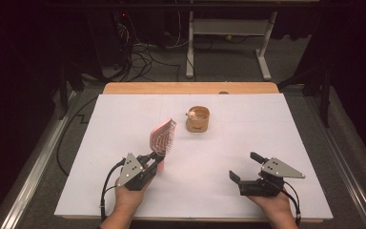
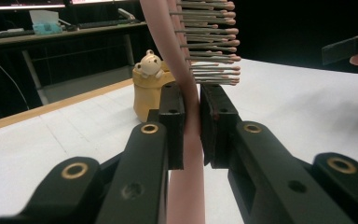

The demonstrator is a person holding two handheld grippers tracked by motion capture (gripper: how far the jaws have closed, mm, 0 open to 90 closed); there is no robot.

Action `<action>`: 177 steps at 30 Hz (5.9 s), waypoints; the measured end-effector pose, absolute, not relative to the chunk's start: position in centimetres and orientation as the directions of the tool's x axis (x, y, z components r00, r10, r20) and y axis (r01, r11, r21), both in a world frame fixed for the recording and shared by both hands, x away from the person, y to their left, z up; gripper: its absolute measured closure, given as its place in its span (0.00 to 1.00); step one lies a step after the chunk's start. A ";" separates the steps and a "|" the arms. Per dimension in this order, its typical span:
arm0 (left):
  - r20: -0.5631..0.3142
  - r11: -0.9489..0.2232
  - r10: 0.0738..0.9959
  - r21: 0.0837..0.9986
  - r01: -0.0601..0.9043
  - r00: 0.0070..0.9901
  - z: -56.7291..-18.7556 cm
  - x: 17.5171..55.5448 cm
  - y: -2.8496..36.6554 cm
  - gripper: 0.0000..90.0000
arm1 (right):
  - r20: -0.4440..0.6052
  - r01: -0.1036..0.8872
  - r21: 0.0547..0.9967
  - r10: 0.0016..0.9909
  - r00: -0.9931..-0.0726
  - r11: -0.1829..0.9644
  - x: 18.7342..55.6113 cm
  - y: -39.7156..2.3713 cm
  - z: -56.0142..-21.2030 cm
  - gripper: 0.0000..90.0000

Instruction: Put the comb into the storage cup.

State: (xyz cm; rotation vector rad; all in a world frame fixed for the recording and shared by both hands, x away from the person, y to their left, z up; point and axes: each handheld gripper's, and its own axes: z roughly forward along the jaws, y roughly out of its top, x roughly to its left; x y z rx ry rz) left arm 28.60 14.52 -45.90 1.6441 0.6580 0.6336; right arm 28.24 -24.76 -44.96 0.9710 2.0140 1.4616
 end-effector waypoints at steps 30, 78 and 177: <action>0.069 -0.161 0.691 0.985 0.060 0.720 -45.9 28.3 12.9 0.88 | 0.028 0.227 0.953 0.691 -0.722 0.199 30.0 -16.9 -42.6 0.00; 0.099 -0.188 0.675 0.981 0.040 0.731 -46.0 27.5 10.6 0.88 | 0.058 0.184 0.974 0.633 -0.772 0.135 30.0 -9.9 -38.7 0.00; 0.057 -0.180 0.653 0.980 0.082 0.755 -45.8 27.6 10.5 0.73 | 0.094 0.223 0.969 0.672 -0.735 0.109 30.4 -8.5 -37.3 0.23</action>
